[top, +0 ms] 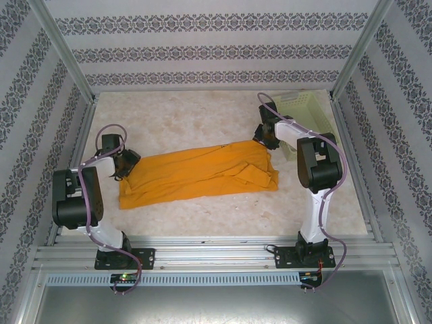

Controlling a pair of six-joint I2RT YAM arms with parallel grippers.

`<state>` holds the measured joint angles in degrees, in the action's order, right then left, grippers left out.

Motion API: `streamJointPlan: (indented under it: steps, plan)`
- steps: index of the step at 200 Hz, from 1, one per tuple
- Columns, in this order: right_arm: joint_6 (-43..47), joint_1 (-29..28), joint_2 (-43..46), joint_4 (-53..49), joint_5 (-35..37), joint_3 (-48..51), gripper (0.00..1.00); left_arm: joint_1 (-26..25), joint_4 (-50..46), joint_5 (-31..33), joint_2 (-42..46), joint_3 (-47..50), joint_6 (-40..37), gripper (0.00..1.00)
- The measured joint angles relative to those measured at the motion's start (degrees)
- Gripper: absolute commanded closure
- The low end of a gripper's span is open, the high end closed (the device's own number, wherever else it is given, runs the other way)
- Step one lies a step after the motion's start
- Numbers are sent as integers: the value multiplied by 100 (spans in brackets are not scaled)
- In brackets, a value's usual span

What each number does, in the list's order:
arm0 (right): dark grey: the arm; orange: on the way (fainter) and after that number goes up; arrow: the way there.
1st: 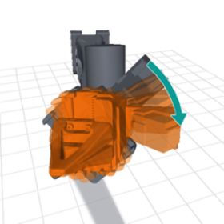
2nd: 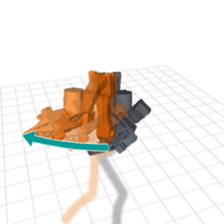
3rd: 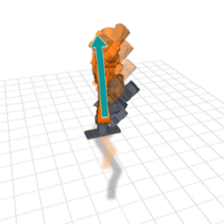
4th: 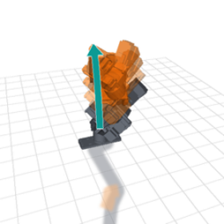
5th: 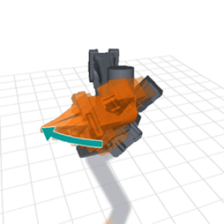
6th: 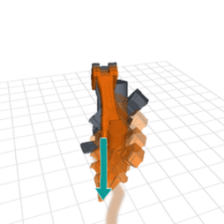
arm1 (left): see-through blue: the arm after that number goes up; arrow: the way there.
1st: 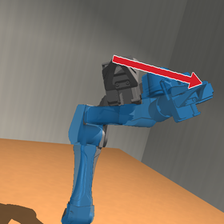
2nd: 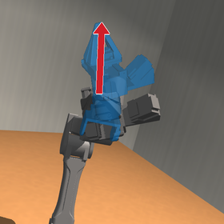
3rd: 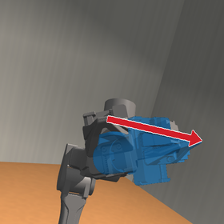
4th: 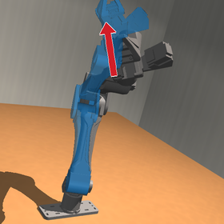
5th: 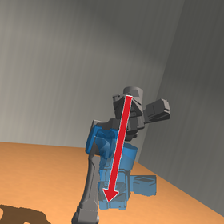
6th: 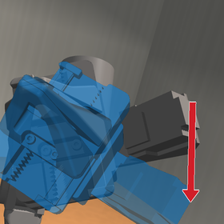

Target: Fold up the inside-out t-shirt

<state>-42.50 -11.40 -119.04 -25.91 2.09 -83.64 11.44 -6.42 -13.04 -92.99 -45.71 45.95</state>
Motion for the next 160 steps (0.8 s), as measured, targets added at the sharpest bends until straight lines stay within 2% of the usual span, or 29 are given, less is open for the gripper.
streamJointPlan:
  steps: [50,77,90,128,160]
  plan:
    - [192,-11,127,4,109,2,83,31,-470,151,450,-111,-114,51]
    - [225,-11,127,-2,107,2,93,70,-474,116,299,-177,-138,52]
    - [234,-11,127,-2,114,2,97,136,-476,68,42,-216,-136,55]
    - [236,-9,264,-20,295,96,100,527,-332,-179,-260,-273,-52,62]
    - [234,4,680,-46,398,315,100,584,-330,-177,-243,-251,-46,64]
